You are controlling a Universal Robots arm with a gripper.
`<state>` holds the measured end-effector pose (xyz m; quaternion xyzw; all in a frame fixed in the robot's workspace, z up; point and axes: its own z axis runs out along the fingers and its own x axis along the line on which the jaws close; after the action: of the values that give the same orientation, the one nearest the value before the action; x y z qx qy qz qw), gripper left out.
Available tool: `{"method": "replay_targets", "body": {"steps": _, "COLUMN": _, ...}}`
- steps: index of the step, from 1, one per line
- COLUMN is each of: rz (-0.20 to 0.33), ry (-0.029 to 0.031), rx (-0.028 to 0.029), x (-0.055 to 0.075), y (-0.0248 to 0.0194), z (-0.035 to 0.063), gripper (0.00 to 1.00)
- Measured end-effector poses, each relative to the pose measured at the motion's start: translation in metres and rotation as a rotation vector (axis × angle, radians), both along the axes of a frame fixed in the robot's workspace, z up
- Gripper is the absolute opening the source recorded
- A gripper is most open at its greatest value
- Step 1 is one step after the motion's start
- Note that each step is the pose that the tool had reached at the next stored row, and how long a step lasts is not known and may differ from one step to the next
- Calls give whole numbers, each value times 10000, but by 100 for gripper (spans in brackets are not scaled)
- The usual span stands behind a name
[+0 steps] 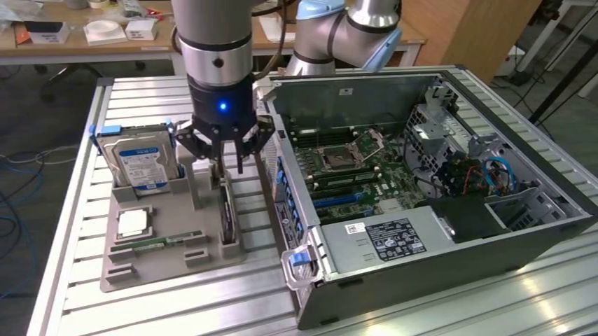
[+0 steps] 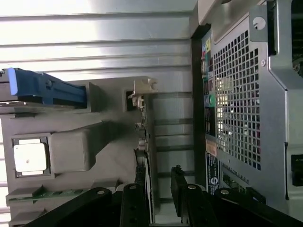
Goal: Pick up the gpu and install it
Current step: 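Pick up the gpu and move the gpu toward the slot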
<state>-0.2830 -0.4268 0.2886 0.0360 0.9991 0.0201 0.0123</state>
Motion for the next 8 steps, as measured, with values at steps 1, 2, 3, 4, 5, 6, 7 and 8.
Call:
{"method": "replay_targets", "body": {"steps": 1, "rz": 0, "ry": 1, "rx": 0, "x": -2, "y": -7, "z": -17, "gripper": 36}}
{"method": "replay_targets", "body": {"steps": 2, "rz": 0, "ry": 0, "rx": 0, "x": -4, "y": -14, "z": -36, "gripper": 36}}
{"method": "replay_targets", "body": {"steps": 3, "rz": 0, "ry": 0, "rx": 0, "x": -5, "y": -20, "z": -54, "gripper": 36}}
{"method": "replay_targets", "body": {"steps": 4, "rz": 0, "ry": 0, "rx": -1, "x": -7, "y": -27, "z": -72, "gripper": 36}}
{"method": "replay_targets", "body": {"steps": 5, "rz": 0, "ry": 0, "rx": 0, "x": -9, "y": -34, "z": -91, "gripper": 36}}
{"method": "replay_targets", "body": {"steps": 6, "rz": 0, "ry": 1, "rx": -1, "x": -11, "y": -41, "z": -108, "gripper": 36}}
{"method": "replay_targets", "body": {"steps": 7, "rz": 0, "ry": 1, "rx": -1, "x": -13, "y": -48, "z": -127, "gripper": 36}}
{"method": "replay_targets", "body": {"steps": 8, "rz": 0, "ry": 1, "rx": -1, "x": -15, "y": -55, "z": -144, "gripper": 36}}
